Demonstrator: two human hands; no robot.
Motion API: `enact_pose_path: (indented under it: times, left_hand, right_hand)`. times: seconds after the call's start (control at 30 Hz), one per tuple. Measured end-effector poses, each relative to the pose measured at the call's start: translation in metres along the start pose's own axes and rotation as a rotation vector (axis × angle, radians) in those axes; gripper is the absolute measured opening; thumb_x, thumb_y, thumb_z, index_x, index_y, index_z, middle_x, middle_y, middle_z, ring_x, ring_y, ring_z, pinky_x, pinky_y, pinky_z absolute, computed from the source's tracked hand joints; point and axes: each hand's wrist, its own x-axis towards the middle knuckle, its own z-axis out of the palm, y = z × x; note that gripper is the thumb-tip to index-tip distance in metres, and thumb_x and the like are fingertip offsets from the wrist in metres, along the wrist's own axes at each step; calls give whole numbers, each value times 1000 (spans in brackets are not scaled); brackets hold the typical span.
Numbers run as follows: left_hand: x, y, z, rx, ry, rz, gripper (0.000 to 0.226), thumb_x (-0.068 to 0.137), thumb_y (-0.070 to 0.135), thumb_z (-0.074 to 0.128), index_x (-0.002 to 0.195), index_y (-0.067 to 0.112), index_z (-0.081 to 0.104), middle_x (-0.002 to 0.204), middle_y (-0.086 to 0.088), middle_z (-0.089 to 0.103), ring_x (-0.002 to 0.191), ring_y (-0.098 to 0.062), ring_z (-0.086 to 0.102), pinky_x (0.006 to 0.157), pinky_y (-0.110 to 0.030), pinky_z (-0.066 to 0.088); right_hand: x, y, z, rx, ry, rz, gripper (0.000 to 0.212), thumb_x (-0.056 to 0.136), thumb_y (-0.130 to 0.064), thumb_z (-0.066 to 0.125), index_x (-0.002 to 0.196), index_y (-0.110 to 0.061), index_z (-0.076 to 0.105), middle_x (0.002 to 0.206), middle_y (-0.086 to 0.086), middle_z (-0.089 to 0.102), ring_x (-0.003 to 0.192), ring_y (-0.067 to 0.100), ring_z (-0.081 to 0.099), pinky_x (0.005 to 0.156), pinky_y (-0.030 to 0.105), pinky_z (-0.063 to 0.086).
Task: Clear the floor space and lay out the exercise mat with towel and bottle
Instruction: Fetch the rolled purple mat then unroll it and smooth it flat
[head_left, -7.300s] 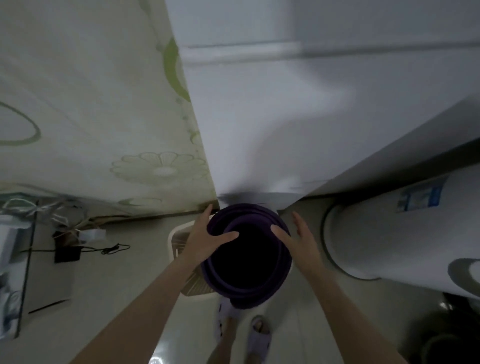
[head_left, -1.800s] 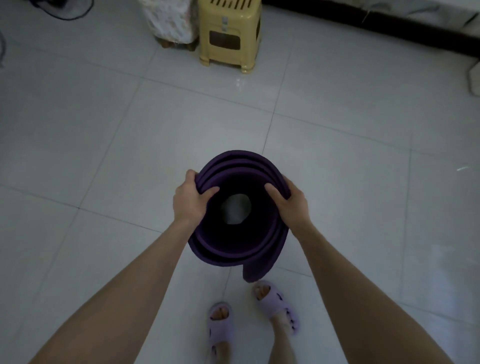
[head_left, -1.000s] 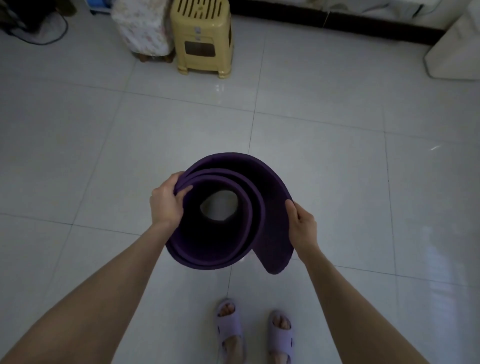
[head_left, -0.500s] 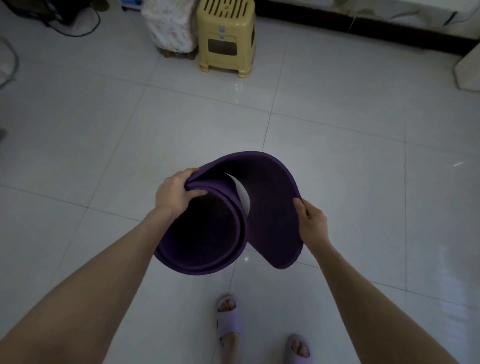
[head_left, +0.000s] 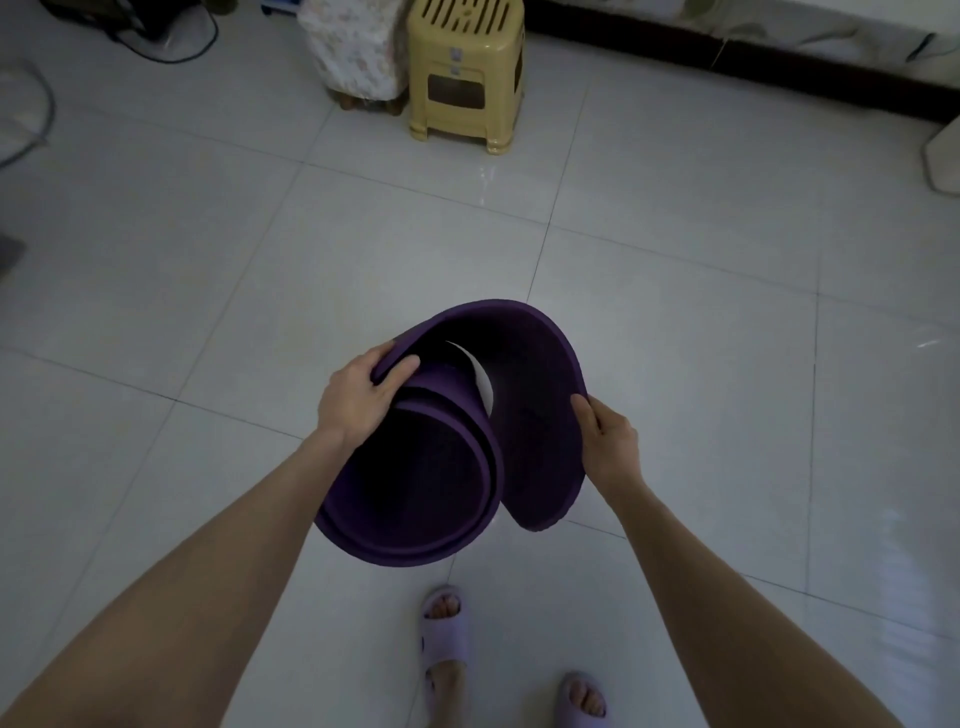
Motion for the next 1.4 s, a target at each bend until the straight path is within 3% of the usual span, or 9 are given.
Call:
enact_pose_path:
  times: [0.13, 0.23, 0.3, 0.4, 0.57, 0.97, 1.1, 1.23, 1.4]
  left_hand:
    - [5, 0, 8, 4, 15, -7, 50, 93, 50, 46, 132, 22, 56, 132, 0, 60, 124, -20, 52, 105, -29, 37]
    - [1, 0, 14, -20, -5, 36, 47, 96, 45, 44, 136, 21, 52, 135, 0, 57, 126, -20, 50, 107, -30, 36]
    - [-2, -1, 18, -4, -11, 61, 46, 98, 41, 43, 139, 20, 48, 138, -1, 54, 128, -21, 49, 106, -26, 34]
    - [-6, -4, 21, 41, -31, 99, 45, 99, 36, 43, 141, 20, 44, 140, -3, 52, 128, -22, 48, 103, -23, 33]
    - [-14, -9, 18, 90, 12, 154, 41, 100, 31, 38, 137, 17, 49, 125, -10, 64, 111, -30, 60, 93, -30, 42]
    - [-59, 47, 101, 17, -133, 245, 47, 94, 33, 52, 139, 19, 47, 141, -6, 50, 132, -20, 45, 112, -33, 33]
    - [-95, 53, 146, -90, -169, 221, 42, 90, 28, 59, 130, 15, 57, 131, -1, 59, 121, -11, 52, 106, -21, 36]
    - [-125, 51, 181, -158, -199, 169, 26, 94, 25, 55, 109, 9, 69, 104, 6, 68, 87, 9, 59, 79, 1, 37]
    - [-152, 38, 232, -179, -253, 29, 46, 96, 36, 48, 86, -5, 64, 82, -13, 68, 71, -15, 56, 70, -15, 41]
  right_hand:
    - [5, 2, 1, 7, -17, -15, 37, 101, -31, 43, 74, -8, 55, 61, 0, 47, 57, 14, 39, 55, 27, 34]
    - [11, -1, 1, 24, -46, -12, 30, 99, -36, 46, 108, -16, 66, 83, -5, 65, 73, 13, 56, 68, 30, 49]
    - [15, -4, 0, 42, -71, -11, 35, 97, -36, 50, 129, -23, 59, 106, -5, 68, 93, 14, 62, 84, 33, 53]
    - [19, -7, -3, 28, -137, -10, 49, 94, -20, 58, 141, -26, 45, 119, -6, 62, 105, 17, 59, 94, 34, 50]
    - [10, -1, -8, -48, -136, 9, 50, 92, -1, 51, 138, -21, 52, 117, 0, 65, 107, 23, 59, 99, 43, 49]
    - [-15, 51, -77, 31, -59, 41, 22, 94, -14, 57, 114, -13, 68, 87, -2, 67, 81, 20, 62, 70, 30, 50]
    - [-21, 91, -114, 113, -26, 110, 21, 91, -19, 63, 110, -17, 71, 87, -5, 70, 85, 20, 66, 79, 34, 56]
    - [-23, 125, -143, 121, -62, 117, 24, 88, -20, 67, 111, -19, 72, 99, -1, 73, 95, 20, 67, 90, 37, 55]
    - [-29, 161, -172, 106, -85, 141, 30, 84, -21, 72, 114, -21, 71, 109, -1, 71, 92, 10, 64, 87, 25, 51]
